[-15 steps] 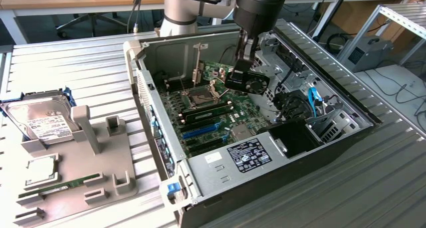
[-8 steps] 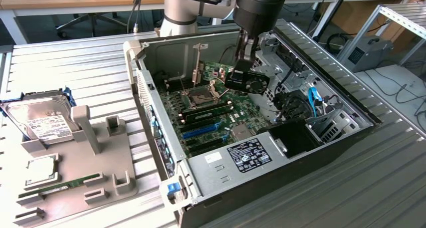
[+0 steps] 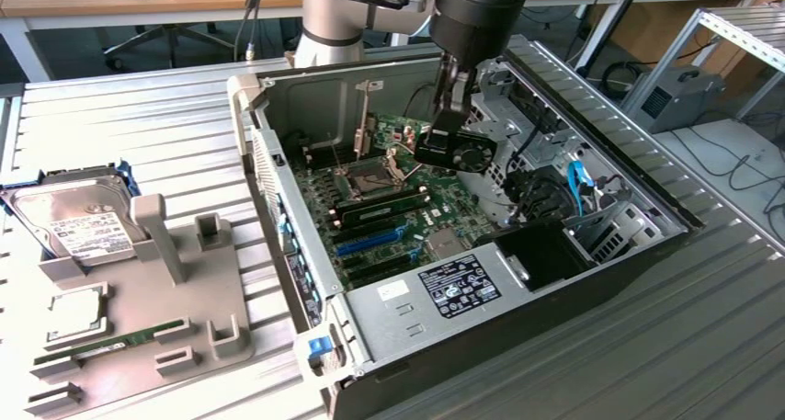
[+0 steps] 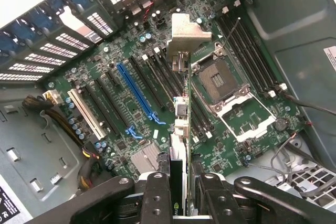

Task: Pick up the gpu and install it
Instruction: 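Insert the gpu into the slot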

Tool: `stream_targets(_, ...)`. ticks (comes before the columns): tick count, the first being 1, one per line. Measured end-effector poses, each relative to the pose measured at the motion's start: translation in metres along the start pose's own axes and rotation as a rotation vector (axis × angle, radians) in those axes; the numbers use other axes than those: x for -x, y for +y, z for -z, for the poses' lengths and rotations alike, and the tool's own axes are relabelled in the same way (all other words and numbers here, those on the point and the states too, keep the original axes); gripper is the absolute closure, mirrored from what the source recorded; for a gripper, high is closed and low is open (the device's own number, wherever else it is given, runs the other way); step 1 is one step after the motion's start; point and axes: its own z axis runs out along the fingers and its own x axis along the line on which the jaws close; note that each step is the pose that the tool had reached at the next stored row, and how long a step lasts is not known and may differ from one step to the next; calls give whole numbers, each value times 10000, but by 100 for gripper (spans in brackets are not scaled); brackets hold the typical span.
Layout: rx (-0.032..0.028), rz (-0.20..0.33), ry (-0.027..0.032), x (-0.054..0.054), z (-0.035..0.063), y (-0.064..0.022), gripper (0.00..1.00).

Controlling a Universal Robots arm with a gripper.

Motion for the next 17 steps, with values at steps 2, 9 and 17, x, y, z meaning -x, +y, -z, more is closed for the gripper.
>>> stream_targets(2,1,40,0,0,0,0,74)
stream_targets(9,5,183,-1,0,0,0,74)
stream_targets(17,9,340,-1,0,0,0,74)
